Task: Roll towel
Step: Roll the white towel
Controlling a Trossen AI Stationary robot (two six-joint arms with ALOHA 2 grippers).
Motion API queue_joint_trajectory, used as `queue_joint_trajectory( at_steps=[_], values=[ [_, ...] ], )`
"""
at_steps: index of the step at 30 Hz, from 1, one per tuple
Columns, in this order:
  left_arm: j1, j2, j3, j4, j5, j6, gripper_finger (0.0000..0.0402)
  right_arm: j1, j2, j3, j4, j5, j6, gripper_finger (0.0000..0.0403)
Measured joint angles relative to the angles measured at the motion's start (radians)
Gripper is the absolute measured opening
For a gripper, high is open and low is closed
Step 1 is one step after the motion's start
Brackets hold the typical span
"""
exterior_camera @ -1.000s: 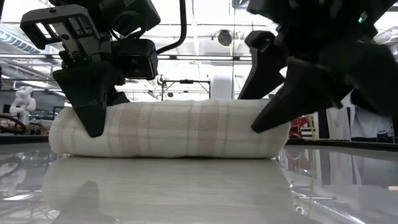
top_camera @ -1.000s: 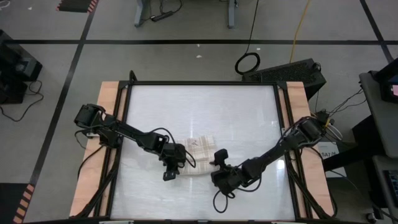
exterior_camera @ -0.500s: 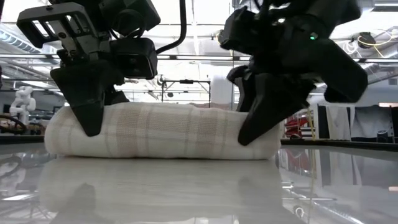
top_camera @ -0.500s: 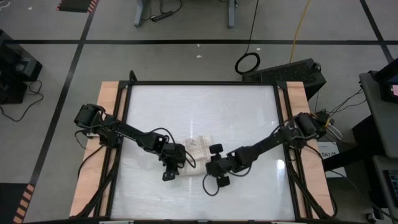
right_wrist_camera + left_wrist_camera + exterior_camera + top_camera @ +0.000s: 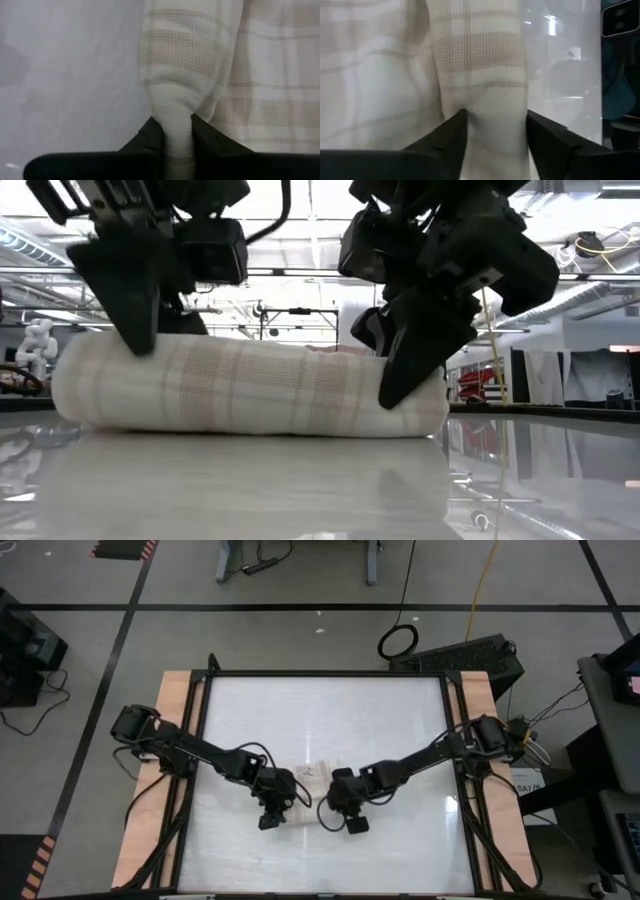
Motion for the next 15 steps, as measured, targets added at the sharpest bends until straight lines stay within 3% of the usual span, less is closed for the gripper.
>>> queue_joint_trajectory(
  at_steps=[7, 11, 15],
  values=[
    [0.000, -0.134, 0.000, -0.117, -0.059, 0.002, 0.0250, -0.032, 0.001, 0.000, -0.003, -0.099, -0.001, 0.0047],
    [-0.024, -0.234, 0.000, -0.141, -0.256, 0.007, 0.0254, -0.062, 0.002, 0.000, -0.003, -0.166, 0.001, 0.0046],
    [-0.116, -0.305, 0.000, -0.090, -0.500, 0.019, 0.0254, -0.100, 0.003, -0.001, -0.005, -0.237, 0.024, 0.0046]
  ],
)
